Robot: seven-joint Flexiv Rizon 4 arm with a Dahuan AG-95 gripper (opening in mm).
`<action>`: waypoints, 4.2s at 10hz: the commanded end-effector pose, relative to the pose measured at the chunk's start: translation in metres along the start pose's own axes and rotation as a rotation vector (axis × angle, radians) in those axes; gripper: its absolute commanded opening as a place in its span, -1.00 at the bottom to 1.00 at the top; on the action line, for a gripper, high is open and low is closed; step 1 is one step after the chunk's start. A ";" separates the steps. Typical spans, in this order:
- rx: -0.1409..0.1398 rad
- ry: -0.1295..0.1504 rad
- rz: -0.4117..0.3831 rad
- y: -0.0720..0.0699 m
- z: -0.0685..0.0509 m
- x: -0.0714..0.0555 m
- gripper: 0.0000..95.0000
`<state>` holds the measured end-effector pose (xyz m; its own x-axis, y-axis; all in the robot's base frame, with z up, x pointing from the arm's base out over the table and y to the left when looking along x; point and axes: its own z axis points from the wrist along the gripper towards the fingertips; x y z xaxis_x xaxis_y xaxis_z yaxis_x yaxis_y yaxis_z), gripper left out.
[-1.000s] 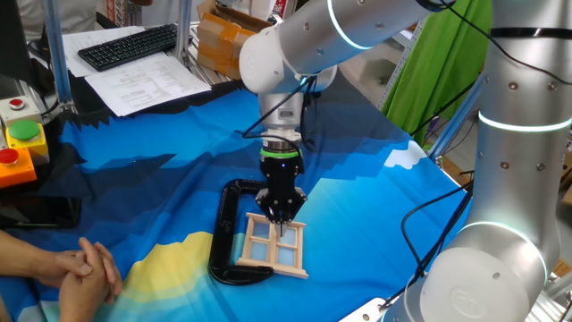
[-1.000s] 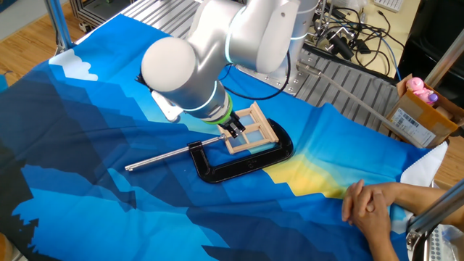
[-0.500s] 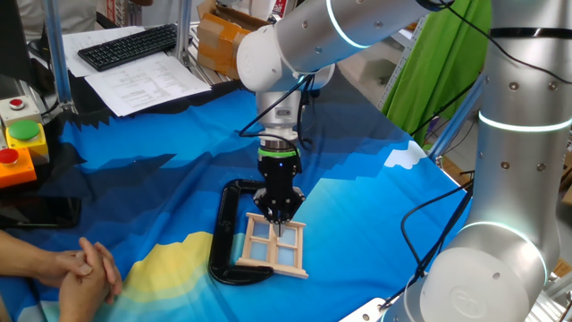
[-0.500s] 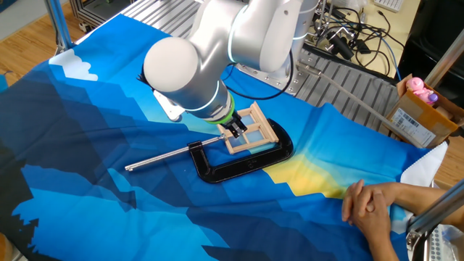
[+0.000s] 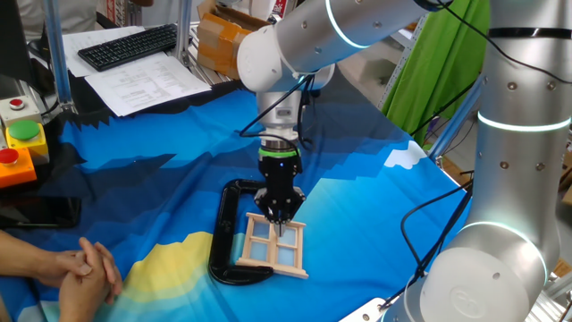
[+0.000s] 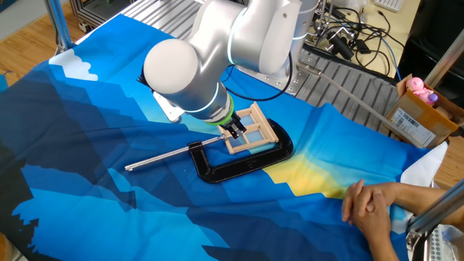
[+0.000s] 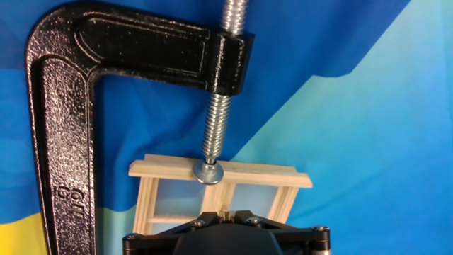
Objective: Open a sliding window
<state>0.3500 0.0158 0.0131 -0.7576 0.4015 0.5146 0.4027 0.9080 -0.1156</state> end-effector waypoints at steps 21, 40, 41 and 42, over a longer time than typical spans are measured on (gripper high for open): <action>-0.135 -0.379 -0.221 -0.052 -0.033 -0.003 -1.00; -0.127 -0.371 -0.221 -0.049 -0.028 -0.005 -1.00; -0.126 -0.372 -0.222 -0.049 -0.028 -0.005 -1.00; -0.127 -0.371 -0.219 -0.049 -0.028 -0.005 -1.00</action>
<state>0.3484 -0.0343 0.0401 -0.9555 0.2389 0.1733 0.2553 0.9636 0.0789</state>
